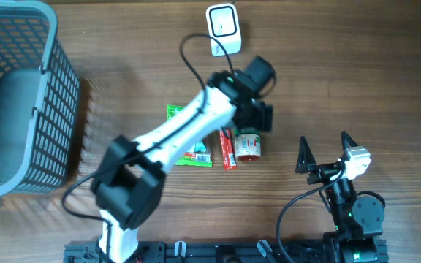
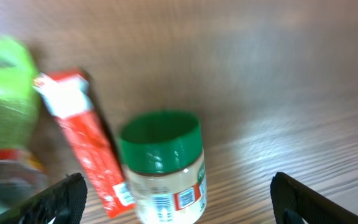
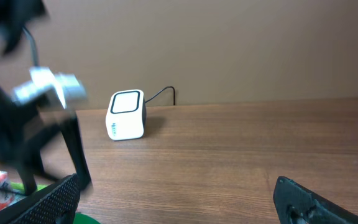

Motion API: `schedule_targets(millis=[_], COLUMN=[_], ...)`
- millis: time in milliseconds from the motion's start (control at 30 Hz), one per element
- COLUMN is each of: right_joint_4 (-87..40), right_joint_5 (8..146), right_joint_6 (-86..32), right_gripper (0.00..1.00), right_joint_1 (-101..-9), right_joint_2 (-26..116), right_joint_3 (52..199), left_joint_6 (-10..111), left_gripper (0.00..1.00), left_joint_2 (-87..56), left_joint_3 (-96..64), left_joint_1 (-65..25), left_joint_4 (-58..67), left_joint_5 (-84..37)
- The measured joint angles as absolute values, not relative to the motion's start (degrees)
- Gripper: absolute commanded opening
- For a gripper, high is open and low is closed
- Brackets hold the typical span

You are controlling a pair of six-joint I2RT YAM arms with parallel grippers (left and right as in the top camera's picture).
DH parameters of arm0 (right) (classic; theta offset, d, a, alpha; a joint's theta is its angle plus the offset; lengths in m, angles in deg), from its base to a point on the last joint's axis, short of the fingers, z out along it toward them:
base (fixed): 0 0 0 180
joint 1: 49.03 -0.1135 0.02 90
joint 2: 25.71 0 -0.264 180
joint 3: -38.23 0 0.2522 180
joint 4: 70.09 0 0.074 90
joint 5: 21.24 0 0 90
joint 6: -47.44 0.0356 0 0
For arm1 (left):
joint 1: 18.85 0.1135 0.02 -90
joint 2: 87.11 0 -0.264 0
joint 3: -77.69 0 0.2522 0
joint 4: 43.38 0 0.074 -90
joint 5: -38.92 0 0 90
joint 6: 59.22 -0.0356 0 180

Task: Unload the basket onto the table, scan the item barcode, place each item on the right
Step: 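Open the left gripper and withdraw it toward the basket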

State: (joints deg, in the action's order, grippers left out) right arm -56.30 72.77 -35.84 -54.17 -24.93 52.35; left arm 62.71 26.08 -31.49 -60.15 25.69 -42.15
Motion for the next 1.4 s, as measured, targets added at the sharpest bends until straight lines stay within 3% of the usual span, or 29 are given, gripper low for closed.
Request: schedule_targets(millis=[300,667,1400], right_joint_4=[-56.28,-56.28,-56.30], right_joint_5=[72.79,72.77,72.77], right_joint_6=[-35.86,-35.86,-35.86], right_gripper=[1.00,1.00,1.00], right_joint_1=[-54.17,-54.17,-54.17], right_joint_2=[-24.93,-24.93,-24.93], right_joint_3=[52.35,52.35,52.35], left_joint_6=[57.18,51.76,50.99], left_gripper=[0.99,1.00,1.00], left_joint_2=[8.07,7.61,7.61], left_joint_3=[-35.12,-35.40,-35.40], left_joint_1=[-39.49,-20.10,-16.89], left_joint_4=[31.42,37.30,37.50], left_joint_5=[-45.76,-49.78,-49.93])
